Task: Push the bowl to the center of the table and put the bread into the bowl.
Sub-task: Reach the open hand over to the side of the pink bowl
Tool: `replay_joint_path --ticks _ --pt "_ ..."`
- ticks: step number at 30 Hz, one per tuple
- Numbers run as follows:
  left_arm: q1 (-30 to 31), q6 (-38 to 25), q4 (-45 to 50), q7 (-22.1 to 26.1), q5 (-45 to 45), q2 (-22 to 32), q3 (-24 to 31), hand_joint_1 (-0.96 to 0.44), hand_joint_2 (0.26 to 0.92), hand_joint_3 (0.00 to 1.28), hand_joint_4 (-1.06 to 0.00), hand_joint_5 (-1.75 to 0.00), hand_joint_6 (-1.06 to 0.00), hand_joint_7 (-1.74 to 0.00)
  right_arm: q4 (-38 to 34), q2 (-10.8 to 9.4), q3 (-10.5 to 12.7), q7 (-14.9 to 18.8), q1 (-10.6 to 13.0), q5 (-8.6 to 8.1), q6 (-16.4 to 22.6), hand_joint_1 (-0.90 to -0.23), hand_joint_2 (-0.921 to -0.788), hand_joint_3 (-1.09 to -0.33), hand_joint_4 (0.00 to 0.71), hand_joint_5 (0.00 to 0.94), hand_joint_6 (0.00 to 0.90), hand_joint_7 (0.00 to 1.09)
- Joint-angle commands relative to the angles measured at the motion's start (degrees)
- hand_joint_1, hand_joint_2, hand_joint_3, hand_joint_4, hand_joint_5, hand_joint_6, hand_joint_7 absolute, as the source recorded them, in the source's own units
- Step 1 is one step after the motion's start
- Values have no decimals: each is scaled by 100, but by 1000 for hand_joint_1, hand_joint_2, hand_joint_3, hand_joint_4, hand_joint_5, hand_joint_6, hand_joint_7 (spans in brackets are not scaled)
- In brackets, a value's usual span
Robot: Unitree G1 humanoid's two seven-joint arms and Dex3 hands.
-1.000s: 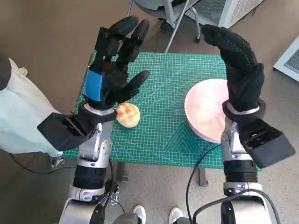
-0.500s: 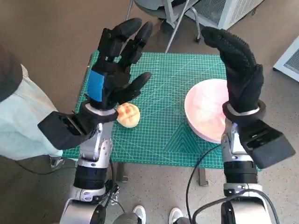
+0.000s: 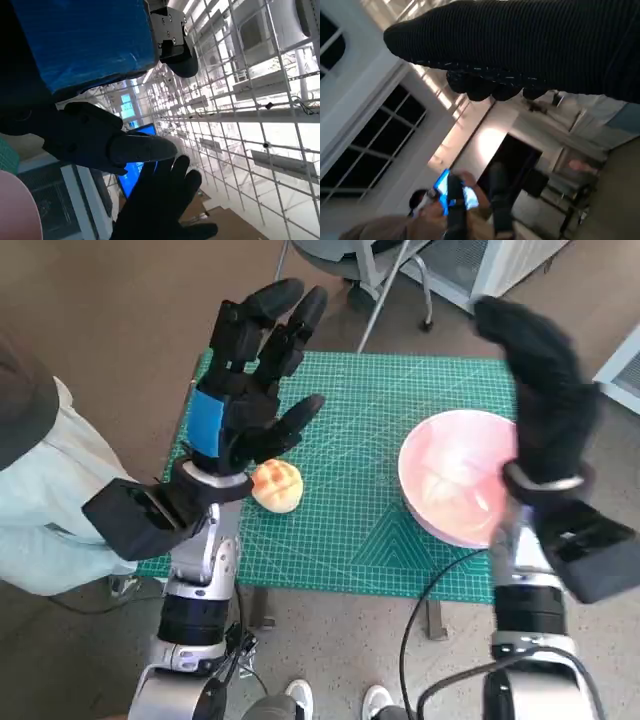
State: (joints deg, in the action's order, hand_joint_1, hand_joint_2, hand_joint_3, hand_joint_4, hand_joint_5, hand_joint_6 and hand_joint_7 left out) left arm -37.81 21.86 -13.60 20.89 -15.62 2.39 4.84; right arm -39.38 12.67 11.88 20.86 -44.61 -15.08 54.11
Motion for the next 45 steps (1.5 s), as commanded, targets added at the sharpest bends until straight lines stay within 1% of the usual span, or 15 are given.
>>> replay_joint_path --ticks 1,6,10,13,15,17,20,24,26,30,33,37,40,43,45 --pt "63 127 11 -67 119 55 15 -458 921 276 -289 -50 -4 -893 -569 378 444 -191 265 14 318 -510 -921 -712 321 3 7 793" --pt "77 216 -35 -115 192 76 23 -469 921 275 -289 -53 0 -872 -1317 674 835 -836 387 313 614 -506 -921 -721 309 1 0 776" --pt "71 257 -83 -135 220 78 42 -477 921 277 -289 -55 1 -861 -1925 899 1020 -1365 494 559 728 -502 -921 -737 305 1 -1 769" --pt "48 292 -162 -128 211 78 61 -483 921 280 -284 -53 0 -857 -2296 1001 1085 -1708 571 700 722 -484 -921 -764 300 0 0 762" --pt "42 296 -187 -124 189 64 63 -485 921 281 -283 -52 0 -855 -2546 1038 1104 -1967 674 792 617 -481 -921 -772 304 3 1 760" --pt "42 285 -187 -119 165 49 60 -485 921 282 -281 -52 -2 -856 -2717 1034 1073 -2169 776 884 519 -474 -921 -782 311 7 1 756" --pt "42 259 -178 -105 129 34 58 -480 921 286 -280 -52 -7 -858 -2875 986 1006 -2345 906 968 377 -446 -921 -811 306 4 7 732" --pt "43 220 -177 -65 66 25 66 -473 921 289 -278 -52 -7 -860 -3160 909 977 -2406 1011 948 -25 -423 -921 -825 287 2 41 637" --pt "47 203 -165 -43 34 21 70 -472 921 291 -277 -52 -7 -862 -3285 864 982 -2373 1046 903 -249 -419 -921 -824 271 4 97 493" --pt "55 172 -143 -16 -2 40 82 -472 921 292 -277 -52 -6 -864 -3453 713 1082 -2208 1085 737 -623 -442 -921 -813 251 2 169 321" --pt "65 162 -131 -4 -7 63 90 -472 921 292 -277 -53 -6 -865 -3517 520 1244 -2000 1063 514 -912 -457 -921 -809 224 0 198 255" --pt "79 179 -129 -7 18 103 91 -472 921 291 -277 -53 -6 -865 -3552 263 1417 -1751 1006 268 -1220 -464 -921 -799 223 5 222 229" --pt "100 193 -117 -12 39 135 90 -471 921 290 -278 -54 -8 -864 -3571 82 1538 -1562 963 99 -1410 -439 -921 -798 233 9 235 230" --pt "127 221 -112 -9 60 176 91 -469 921 289 -277 -54 -9 -862 -3596 -103 1576 -1557 914 59 -1544 -417 -921 -800 234 8 242 235" --pt "149 230 -99 -11 68 207 93 -466 921 289 -275 -53 -8 -859 -3608 -203 1561 -1617 874 78 -1613 -418 -921 -796 243 5 233 281"
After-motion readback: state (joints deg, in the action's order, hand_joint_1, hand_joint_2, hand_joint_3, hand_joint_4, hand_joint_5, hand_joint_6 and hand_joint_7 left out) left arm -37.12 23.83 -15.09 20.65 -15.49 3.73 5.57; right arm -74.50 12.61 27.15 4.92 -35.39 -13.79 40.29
